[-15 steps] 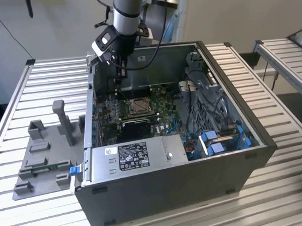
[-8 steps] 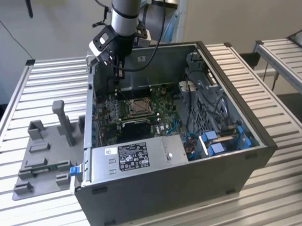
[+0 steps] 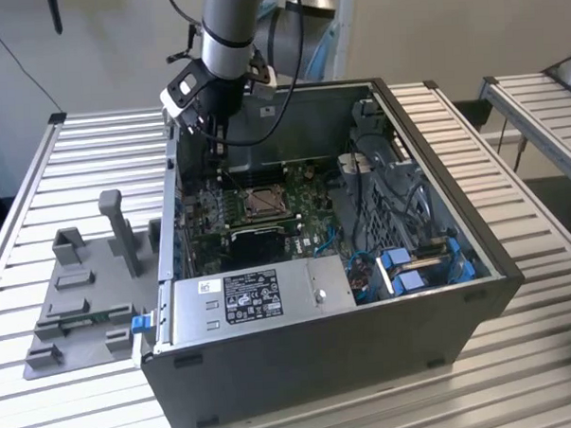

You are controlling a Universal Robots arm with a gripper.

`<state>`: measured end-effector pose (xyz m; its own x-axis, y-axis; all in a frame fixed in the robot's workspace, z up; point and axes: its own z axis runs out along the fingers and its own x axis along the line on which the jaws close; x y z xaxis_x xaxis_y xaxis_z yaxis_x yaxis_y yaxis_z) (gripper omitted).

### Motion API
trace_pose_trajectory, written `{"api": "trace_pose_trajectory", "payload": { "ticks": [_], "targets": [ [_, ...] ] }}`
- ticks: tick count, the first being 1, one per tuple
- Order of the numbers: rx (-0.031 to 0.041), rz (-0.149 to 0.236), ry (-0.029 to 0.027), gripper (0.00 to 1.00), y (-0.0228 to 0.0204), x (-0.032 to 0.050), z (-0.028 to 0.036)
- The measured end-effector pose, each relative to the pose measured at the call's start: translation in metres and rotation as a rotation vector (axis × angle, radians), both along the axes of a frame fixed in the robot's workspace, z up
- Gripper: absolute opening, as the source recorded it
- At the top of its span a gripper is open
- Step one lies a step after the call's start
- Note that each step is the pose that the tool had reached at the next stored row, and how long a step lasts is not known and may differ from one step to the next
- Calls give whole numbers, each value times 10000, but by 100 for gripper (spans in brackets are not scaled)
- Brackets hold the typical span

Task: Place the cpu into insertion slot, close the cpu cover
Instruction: 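Close the cpu cover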

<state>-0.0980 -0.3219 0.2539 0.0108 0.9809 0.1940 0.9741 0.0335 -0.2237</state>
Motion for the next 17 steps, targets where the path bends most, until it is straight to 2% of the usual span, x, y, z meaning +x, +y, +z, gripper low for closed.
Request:
{"api": "trace_pose_trajectory", "payload": {
  "ticks": [2, 5, 8, 9, 10, 11, 12, 13, 17],
  "targets": [
    [22, 1, -1, 11, 0, 3, -21],
    [99, -1, 4, 11, 0, 25, -34],
    [165, -4, 20, 11, -2, 95, -32],
    [226, 1, 76, 11, 1, 121, -31],
    [284, 7, 156, 11, 4, 149, -28],
    [310, 9, 197, 11, 4, 157, -26],
    [420, 21, 365, 11, 11, 140, -17],
    [533, 34, 607, 11, 18, 115, 2],
    [526, 31, 628, 11, 17, 112, 8]
  ]
}}
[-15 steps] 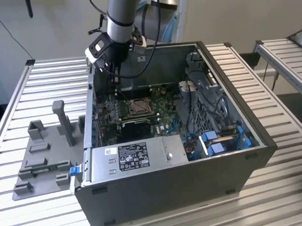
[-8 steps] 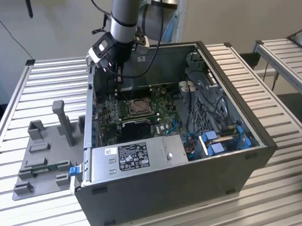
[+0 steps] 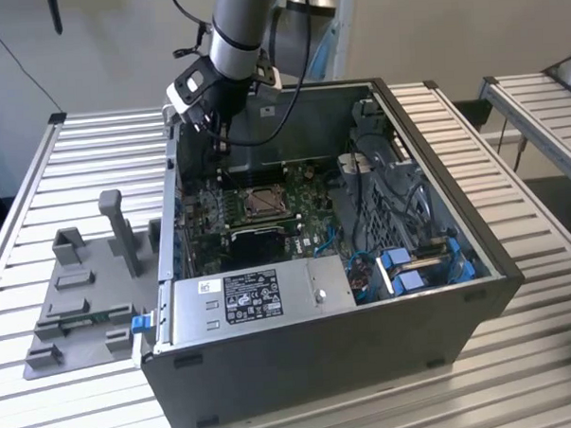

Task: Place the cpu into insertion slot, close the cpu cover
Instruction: 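Close the cpu cover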

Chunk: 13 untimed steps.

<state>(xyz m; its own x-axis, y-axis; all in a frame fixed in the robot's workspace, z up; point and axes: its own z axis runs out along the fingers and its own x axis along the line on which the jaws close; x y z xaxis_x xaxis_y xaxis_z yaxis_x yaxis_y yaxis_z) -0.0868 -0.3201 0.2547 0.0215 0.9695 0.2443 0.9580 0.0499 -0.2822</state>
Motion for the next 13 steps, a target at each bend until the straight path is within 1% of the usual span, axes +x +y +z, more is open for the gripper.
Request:
{"api": "trace_pose_trajectory", "payload": {
  "ticks": [13],
  "targets": [
    [0, 0, 0, 11, 0, 0, 0]
  ]
}}
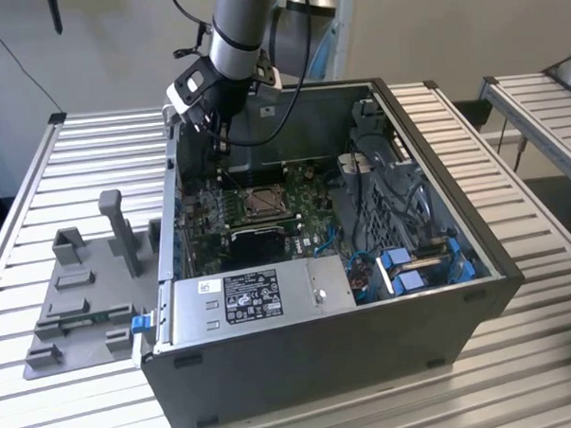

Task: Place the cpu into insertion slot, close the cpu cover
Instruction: 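Close the cpu cover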

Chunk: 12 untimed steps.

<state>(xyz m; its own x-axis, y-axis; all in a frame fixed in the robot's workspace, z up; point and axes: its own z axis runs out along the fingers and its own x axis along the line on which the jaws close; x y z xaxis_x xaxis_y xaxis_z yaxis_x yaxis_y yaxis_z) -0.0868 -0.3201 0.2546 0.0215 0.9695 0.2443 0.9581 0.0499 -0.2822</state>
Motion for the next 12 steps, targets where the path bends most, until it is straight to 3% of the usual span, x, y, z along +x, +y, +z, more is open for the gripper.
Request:
{"api": "trace_pose_trajectory", "payload": {
  "ticks": [12],
  "targets": [
    [-1, 0, 0, 11, 0, 0, 0]
  ]
}}
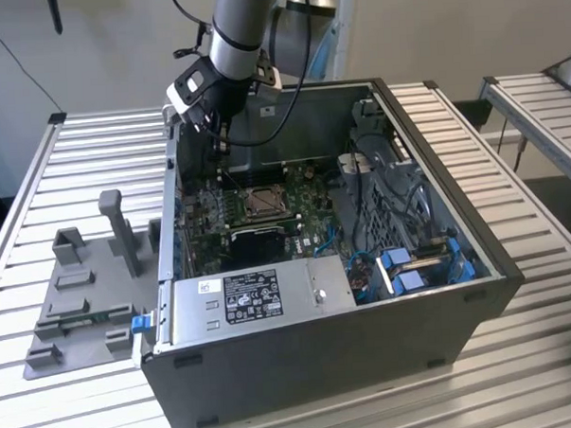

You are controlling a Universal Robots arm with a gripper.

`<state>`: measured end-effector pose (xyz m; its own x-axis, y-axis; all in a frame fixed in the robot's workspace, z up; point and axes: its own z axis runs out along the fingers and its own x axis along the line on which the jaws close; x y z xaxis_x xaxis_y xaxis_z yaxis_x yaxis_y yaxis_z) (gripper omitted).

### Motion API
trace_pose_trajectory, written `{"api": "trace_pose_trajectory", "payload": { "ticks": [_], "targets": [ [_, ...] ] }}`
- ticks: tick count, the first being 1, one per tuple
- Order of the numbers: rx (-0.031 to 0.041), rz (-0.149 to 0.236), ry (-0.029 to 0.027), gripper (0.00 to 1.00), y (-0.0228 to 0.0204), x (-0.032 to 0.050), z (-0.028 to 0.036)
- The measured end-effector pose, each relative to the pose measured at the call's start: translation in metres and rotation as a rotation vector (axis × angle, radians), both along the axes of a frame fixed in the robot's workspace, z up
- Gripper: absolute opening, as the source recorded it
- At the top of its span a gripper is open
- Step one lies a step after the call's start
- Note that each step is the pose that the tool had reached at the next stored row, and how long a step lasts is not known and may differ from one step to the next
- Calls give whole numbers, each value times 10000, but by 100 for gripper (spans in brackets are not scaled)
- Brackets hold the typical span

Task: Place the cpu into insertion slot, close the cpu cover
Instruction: 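Close the cpu cover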

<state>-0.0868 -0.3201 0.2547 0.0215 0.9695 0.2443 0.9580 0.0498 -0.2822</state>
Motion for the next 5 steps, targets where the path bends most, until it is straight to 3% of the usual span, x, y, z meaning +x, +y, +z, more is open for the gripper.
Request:
{"api": "trace_pose_trajectory", "payload": {
  "ticks": [5],
  "targets": [
    [0, 0, 0, 11, 0, 0, 0]
  ]
}}
